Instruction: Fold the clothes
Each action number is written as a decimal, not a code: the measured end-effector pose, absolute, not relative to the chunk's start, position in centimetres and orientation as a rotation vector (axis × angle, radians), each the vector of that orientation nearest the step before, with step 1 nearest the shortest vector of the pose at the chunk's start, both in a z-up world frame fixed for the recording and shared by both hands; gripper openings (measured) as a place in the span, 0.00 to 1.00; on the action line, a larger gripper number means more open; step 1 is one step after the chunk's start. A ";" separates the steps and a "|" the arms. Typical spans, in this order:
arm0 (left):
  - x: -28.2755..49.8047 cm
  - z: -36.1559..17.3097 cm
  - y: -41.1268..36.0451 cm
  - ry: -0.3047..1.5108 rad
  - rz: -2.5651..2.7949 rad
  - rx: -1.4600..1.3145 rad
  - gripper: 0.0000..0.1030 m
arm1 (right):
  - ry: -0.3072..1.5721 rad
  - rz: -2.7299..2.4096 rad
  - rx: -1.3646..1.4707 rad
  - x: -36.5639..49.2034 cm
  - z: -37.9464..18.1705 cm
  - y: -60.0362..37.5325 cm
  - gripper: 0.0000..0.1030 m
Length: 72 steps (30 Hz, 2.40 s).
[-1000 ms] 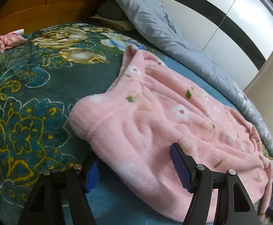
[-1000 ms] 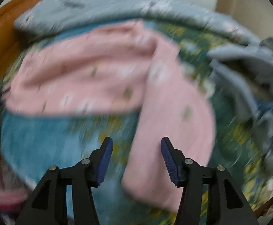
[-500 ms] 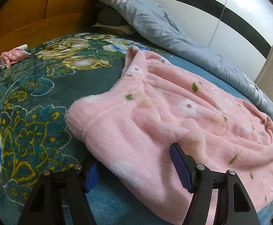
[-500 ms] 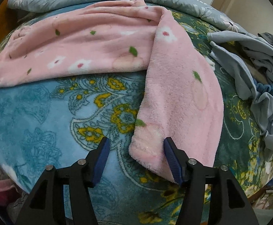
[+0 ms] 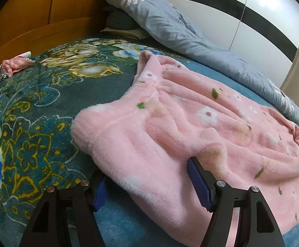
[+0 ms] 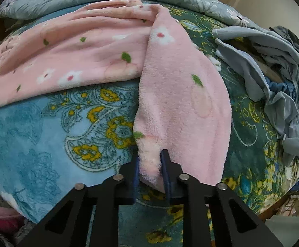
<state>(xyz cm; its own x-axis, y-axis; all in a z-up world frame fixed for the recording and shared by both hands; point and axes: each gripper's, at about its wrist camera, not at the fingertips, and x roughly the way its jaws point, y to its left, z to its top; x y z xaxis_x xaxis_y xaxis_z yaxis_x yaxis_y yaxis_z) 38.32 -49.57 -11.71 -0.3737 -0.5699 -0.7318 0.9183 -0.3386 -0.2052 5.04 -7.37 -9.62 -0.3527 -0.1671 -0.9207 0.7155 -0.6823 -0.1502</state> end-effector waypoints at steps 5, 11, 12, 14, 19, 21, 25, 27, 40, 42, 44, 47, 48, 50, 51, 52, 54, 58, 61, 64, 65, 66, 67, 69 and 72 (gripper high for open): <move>38.7 -11.9 -49.9 0.797 -1.890 0.666 0.73 | 0.678 -2.098 1.281 4.5 -8.1 -7.4 0.11; 41.3 -12.2 -51.0 1.008 -1.975 0.516 0.74 | 0.525 -2.226 1.079 2.8 -0.9 -7.0 0.11; 41.7 -12.2 -51.1 1.043 -1.982 0.494 0.74 | 0.498 -2.244 1.054 2.7 0.3 -6.8 0.11; 42.2 -12.1 -51.5 1.097 -1.976 0.466 0.72 | 0.435 -2.279 1.021 1.6 2.1 -6.2 0.11; 43.9 -12.6 -52.9 1.320 -1.939 0.361 0.24 | 0.244 -2.339 1.001 -2.3 5.0 -4.2 0.11; 44.7 -13.3 -54.1 1.443 -1.914 0.295 0.08 | 0.169 -2.345 1.004 -4.1 5.5 -3.4 0.11; 46.1 -12.1 -55.3 1.466 -1.872 0.237 0.06 | 0.090 -2.328 0.993 -5.4 6.5 -2.6 0.11; 47.5 -9.8 -55.6 1.413 -1.879 0.192 0.06 | 0.057 -2.308 0.967 -5.2 7.4 -2.2 0.11; 53.8 -5.0 -60.8 1.192 -1.821 0.376 0.06 | -0.122 -2.139 1.225 -7.1 1.7 -0.9 0.11; 54.0 -7.0 -61.8 1.239 -1.788 0.367 0.06 | -0.125 -2.150 1.363 -9.2 -2.2 -0.9 0.11; 54.2 -8.6 -62.6 1.281 -1.763 0.349 0.07 | -0.150 -2.176 1.468 -11.3 -5.6 -0.3 0.11; 53.9 -9.4 -62.9 1.274 -1.774 0.362 0.09 | -0.196 -2.201 1.511 -13.2 -7.7 0.5 0.11; 53.6 -9.3 -62.8 1.258 -1.791 0.378 0.09 | -0.181 -2.200 1.511 -13.4 -8.0 0.5 0.11; 53.0 -9.1 -62.5 1.217 -1.828 0.411 0.12 | -0.117 -2.199 1.485 -13.3 -8.0 0.0 0.13; 52.8 -9.0 -62.3 1.203 -1.837 0.419 0.15 | -0.087 -2.200 1.464 -13.0 -7.8 -0.1 0.15; 52.7 -8.9 -62.2 1.199 -1.844 0.425 0.17 | -0.062 -2.199 1.444 -12.5 -7.5 -0.1 0.24; 52.7 -9.0 -62.0 1.204 -1.858 0.431 0.24 | -0.043 -2.196 1.417 -11.4 -7.1 0.5 0.37; 52.7 -9.5 -61.9 1.225 -1.856 0.444 0.27 | -0.072 -2.176 1.422 -9.8 -8.1 3.2 0.40; 52.6 -9.9 -61.8 1.259 -1.852 0.437 0.28 | -0.103 -2.186 1.482 -9.6 -9.7 4.5 0.41; 52.4 -9.9 -61.5 1.271 -1.854 0.433 0.28 | -0.180 -2.190 1.475 -9.2 -10.4 5.3 0.41; 52.4 -9.8 -61.4 1.271 -1.858 0.433 0.28 | -0.193 -2.190 1.467 -9.1 -10.3 5.4 0.30; 52.4 -9.7 -61.3 1.272 -1.864 0.431 0.28 | -0.202 -2.188 1.464 -9.0 -10.1 5.3 0.20; 52.4 -9.5 -61.2 1.270 -1.866 0.426 0.28 | -0.207 -2.188 1.463 -8.8 -9.9 5.2 0.13; 52.7 -9.1 -60.9 1.267 -1.866 0.412 0.28 | -0.225 -2.224 1.444 -8.4 -8.8 5.7 0.09; 53.0 -8.4 -60.6 1.243 -1.872 0.403 0.28 | -0.340 -2.310 1.379 -7.9 -6.1 8.6 0.09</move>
<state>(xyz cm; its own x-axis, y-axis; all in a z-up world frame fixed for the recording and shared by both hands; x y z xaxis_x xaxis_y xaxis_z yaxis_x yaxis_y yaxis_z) 52.96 -60.63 -8.37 -0.6018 -0.4622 -0.6513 0.7797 -0.1634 -0.6045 -7.95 8.58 -6.06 -0.4153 -0.4769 -0.7747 0.2337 -0.8789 0.4158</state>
